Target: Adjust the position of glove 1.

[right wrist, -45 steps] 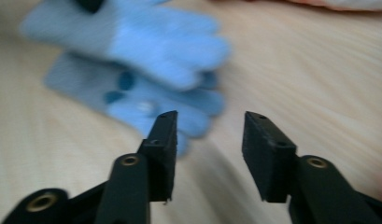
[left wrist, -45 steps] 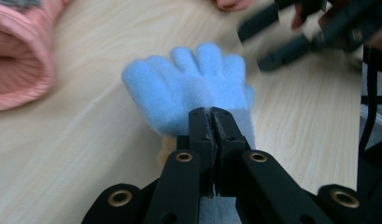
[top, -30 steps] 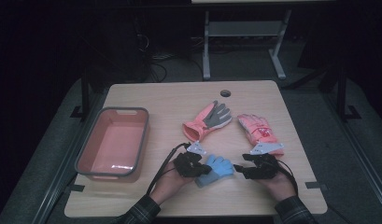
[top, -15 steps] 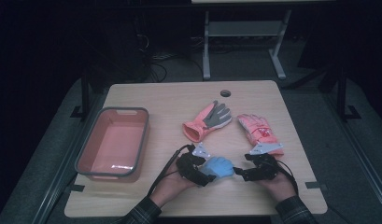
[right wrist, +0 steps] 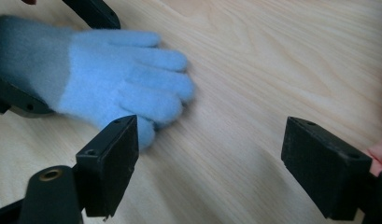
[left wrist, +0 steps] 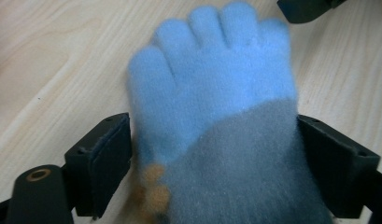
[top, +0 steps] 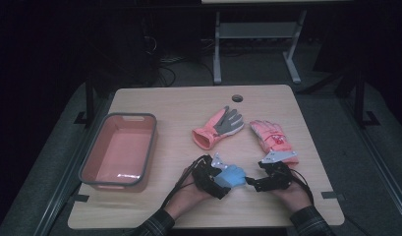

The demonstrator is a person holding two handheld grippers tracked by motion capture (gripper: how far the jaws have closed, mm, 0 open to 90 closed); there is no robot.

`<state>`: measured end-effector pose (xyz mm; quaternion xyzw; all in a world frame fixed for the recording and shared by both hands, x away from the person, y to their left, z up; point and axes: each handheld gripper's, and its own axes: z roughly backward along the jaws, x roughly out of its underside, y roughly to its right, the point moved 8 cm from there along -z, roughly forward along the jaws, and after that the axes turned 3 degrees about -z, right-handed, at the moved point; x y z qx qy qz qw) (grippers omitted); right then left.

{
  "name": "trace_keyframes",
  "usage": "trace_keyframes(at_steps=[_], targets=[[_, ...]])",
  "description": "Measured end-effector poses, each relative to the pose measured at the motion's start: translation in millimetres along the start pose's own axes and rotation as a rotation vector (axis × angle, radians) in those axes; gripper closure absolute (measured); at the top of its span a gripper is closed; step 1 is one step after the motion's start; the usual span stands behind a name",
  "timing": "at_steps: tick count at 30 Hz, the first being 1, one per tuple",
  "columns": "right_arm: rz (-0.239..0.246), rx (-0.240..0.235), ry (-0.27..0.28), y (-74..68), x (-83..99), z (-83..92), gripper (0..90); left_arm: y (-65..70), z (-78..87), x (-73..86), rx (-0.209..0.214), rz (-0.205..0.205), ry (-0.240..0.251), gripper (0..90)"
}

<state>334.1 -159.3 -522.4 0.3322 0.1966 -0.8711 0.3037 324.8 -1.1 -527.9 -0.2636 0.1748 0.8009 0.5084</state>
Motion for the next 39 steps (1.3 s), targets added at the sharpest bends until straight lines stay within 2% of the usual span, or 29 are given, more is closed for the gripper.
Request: trace_keyframes(at_steps=[2, 9, 16, 19, 22, 23, 26, 29, 34, 39], targets=[[-0.002, 0.005, -0.01, 1.5, 1.8, -0.7, 17.8, -0.2, 0.6, 0.8, -0.026, -0.03, -0.005, 17.7], [0.003, 0.004, -0.018, 1.6, 3.8, -3.3, 16.9, -5.2, 4.6, 2.3, -0.034, -0.018, 0.011, 32.6], [0.013, 0.006, -0.029, 1.2, 5.1, -6.6, 15.0, -10.9, 8.8, 2.8, -0.015, -0.019, 0.031, 65.2], [0.02, 0.006, -0.03, 0.8, 5.5, -7.5, 14.5, -13.9, 9.0, 2.3, 0.023, 0.014, 0.038, 73.3], [0.02, 0.01, -0.032, 0.2, 6.0, -9.1, 14.0, -15.7, 9.6, 2.8, 0.046, 0.027, 0.042, 75.7], [0.023, 0.011, -0.029, -0.1, 6.0, -9.5, 14.0, -15.8, 9.5, 2.6, 0.057, 0.048, 0.049, 76.0], [0.028, 0.014, -0.025, -1.0, 6.3, -10.1, 13.6, -17.8, 10.7, 3.9, 0.092, 0.074, 0.055, 76.1], [0.042, 0.02, -0.018, -2.2, 6.7, -11.4, 12.5, -18.5, 12.6, 3.4, 0.1, 0.09, 0.06, 76.2], [0.07, 0.024, -0.005, -4.8, 7.6, -14.2, 9.0, -20.1, 21.8, 2.6, 0.108, 0.091, 0.063, 76.4], [0.061, 0.027, 0.007, -6.6, 7.7, -15.2, 8.2, -22.2, 34.9, 0.5, 0.119, 0.103, 0.076, 76.3]])
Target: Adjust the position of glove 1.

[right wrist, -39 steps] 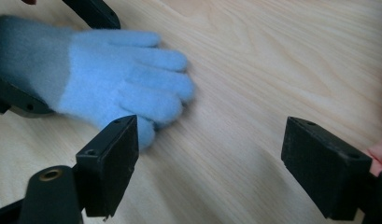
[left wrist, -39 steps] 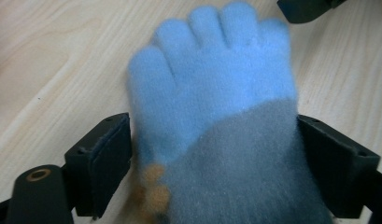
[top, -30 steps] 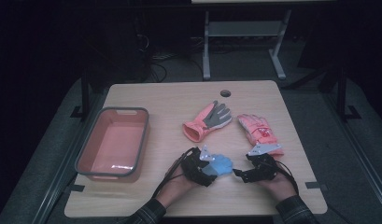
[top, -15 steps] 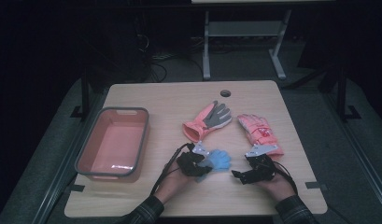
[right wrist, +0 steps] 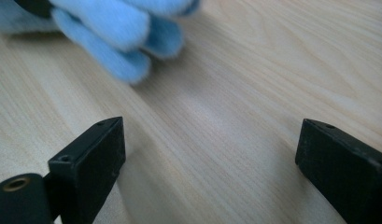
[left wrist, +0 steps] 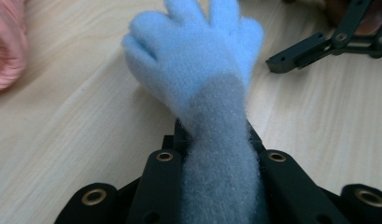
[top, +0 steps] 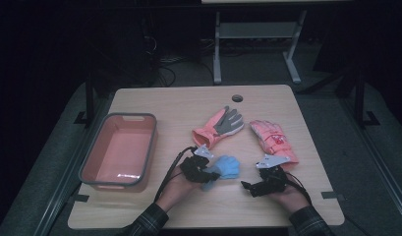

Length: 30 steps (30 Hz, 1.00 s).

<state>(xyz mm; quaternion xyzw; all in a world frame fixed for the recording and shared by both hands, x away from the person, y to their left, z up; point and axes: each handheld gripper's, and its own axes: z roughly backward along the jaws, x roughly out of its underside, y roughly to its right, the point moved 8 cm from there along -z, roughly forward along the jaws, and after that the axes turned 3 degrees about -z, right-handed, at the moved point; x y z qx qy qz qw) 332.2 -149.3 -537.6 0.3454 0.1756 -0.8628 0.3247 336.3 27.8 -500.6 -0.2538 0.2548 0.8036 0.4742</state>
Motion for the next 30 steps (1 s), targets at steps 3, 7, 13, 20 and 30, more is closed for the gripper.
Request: trace_keyframes(at_steps=[3, 7, 13, 20, 30], targets=[[-0.001, 0.002, -0.001, 0.0, 0.0, -0.1, 8.1, -0.7, 8.8, -2.2, 0.002, 0.013, 0.007, 76.2], [-0.005, 0.003, -0.001, -0.4, -0.1, -0.2, 8.0, -6.3, 25.8, -5.4, -0.011, 0.026, 0.016, 76.1], [-0.004, 0.004, -0.001, -0.3, 0.0, -0.2, 8.0, -19.7, 51.3, -8.6, -0.048, 0.06, 0.049, 76.1], [-0.006, 0.004, 0.0, -0.5, -0.2, -0.2, 8.0, -37.6, 84.6, -6.3, -0.092, 0.1, 0.081, 75.9], [-0.005, 0.005, 0.0, -0.4, -0.3, -0.6, 7.9, -64.4, 126.3, 5.4, -0.16, 0.164, 0.123, 76.0]])
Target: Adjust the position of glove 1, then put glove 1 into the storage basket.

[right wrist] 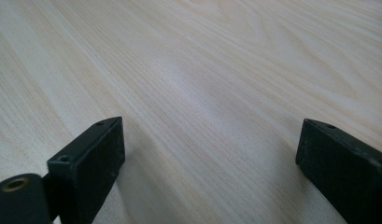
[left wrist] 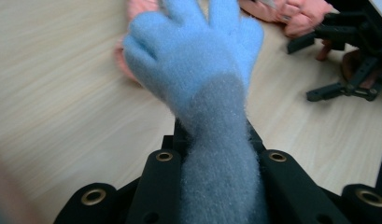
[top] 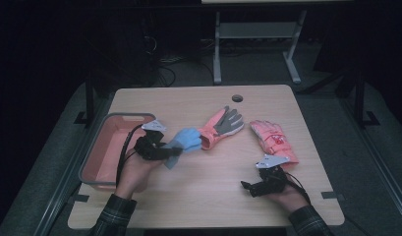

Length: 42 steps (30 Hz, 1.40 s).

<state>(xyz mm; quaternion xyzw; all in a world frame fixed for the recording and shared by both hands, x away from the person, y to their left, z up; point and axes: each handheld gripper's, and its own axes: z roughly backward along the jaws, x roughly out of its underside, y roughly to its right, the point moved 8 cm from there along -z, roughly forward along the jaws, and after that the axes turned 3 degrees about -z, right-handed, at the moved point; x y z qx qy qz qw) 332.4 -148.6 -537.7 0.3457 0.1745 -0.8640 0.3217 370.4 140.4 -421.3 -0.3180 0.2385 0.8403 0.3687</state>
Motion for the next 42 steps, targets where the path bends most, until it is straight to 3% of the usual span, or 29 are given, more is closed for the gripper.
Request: trace_keyframes(at_steps=[7, 19, 30, 36, 42], targets=[[0.001, 0.0, 0.0, 0.1, 0.0, 0.0, 7.9, -27.9, 25.6, 5.6, -0.082, 0.06, 0.03, 75.9], [0.0, 0.0, 0.0, 0.0, 0.0, 0.0, 7.9, -80.1, 51.8, 36.5, -0.208, 0.164, 0.018, 75.8], [0.0, 0.0, 0.0, 0.0, 0.0, 0.0, 7.9, -105.7, 50.2, 56.8, -0.267, 0.227, -0.026, 75.6], [-0.001, 0.0, -0.001, -0.1, 0.0, 0.0, 7.9, -119.2, 43.4, 70.1, -0.291, 0.272, -0.082, 74.9], [0.0, 0.0, -0.001, 0.0, -0.1, 0.0, 7.9, -129.1, 39.7, 80.7, -0.293, 0.291, -0.124, 72.4]])
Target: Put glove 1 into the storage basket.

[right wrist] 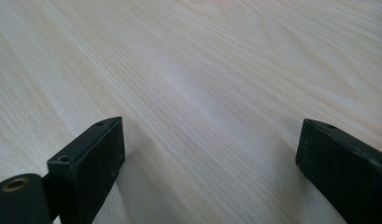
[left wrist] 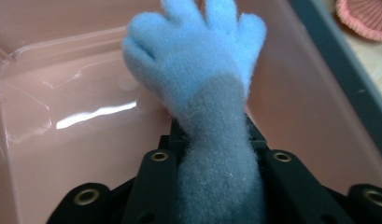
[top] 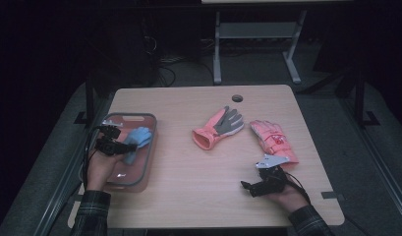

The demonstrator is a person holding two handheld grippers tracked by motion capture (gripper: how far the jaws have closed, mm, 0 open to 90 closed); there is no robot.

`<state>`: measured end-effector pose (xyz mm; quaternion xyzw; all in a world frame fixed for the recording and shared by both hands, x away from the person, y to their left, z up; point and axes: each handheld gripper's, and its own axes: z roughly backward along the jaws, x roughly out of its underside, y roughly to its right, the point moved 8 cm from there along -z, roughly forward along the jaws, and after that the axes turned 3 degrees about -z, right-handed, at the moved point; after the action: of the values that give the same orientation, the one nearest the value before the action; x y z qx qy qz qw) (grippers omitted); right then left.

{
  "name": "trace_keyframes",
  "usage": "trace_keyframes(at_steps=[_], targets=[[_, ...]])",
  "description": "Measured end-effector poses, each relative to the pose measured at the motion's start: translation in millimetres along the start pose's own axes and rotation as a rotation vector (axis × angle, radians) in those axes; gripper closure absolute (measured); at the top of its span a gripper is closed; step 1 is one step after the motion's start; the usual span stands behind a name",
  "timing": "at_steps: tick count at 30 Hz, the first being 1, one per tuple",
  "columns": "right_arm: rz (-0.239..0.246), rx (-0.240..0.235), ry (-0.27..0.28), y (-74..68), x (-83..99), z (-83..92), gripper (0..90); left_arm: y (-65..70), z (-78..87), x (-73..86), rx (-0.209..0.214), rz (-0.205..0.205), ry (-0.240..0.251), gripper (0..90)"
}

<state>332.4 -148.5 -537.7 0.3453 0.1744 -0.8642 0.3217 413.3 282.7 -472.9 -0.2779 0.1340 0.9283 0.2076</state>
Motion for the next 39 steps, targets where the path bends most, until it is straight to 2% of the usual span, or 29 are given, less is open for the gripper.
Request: trace_keyframes(at_steps=[4, 5, 6, 8, 12, 15, 19, 22, 25, 27, 30, 39], targets=[[0.0, 0.0, 0.0, 0.0, 0.0, 0.0, 7.9, -3.5, -7.1, 5.4, 0.0, 0.0, -0.045, 66.0], [0.0, 0.0, 0.0, 0.0, 0.0, 0.0, 7.9, -4.6, -11.9, 9.0, 0.004, 0.004, -0.075, 63.5], [0.0, 0.0, 0.0, 0.0, 0.0, 0.0, 7.9, -5.8, -13.7, 9.8, -0.002, 0.005, -0.079, 52.4], [0.0, 0.0, 0.0, 0.0, 0.0, 0.0, 7.9, -7.2, -16.1, 11.5, -0.013, 0.007, -0.095, 42.6], [0.0, 0.0, 0.0, 0.0, 0.0, 0.0, 7.9, -7.7, -16.7, 10.8, -0.033, 0.003, -0.082, 18.7], [0.0, 0.0, 0.0, 0.0, 0.0, 0.0, 7.9, -7.3, -10.7, 6.2, -0.045, -0.004, -0.052, 13.2], [0.0, 0.0, 0.0, 0.0, 0.0, 0.0, 7.9, 2.2, -0.7, -2.1, -0.028, -0.03, -0.017, 13.2], [0.0, 0.0, 0.0, 0.0, 0.0, 0.0, 7.9, 16.1, 5.0, -10.9, -0.005, -0.062, 0.018, 13.4], [0.0, 0.0, 0.0, 0.0, 0.0, 0.0, 7.9, 30.1, 8.1, -17.4, 0.028, -0.075, 0.044, 13.6], [0.0, 0.0, 0.0, 0.0, 0.0, 0.0, 7.9, 36.1, 11.3, -21.2, 0.007, -0.094, 0.063, 14.8], [0.0, 0.0, 0.0, 0.0, 0.0, 0.0, 7.9, 48.4, 16.1, -27.0, 0.057, -0.101, 0.098, 14.9], [0.0, 0.0, 0.0, 0.0, 0.0, 0.0, 7.9, 81.7, 15.9, -41.1, 0.104, -0.172, 0.12, 14.8]])
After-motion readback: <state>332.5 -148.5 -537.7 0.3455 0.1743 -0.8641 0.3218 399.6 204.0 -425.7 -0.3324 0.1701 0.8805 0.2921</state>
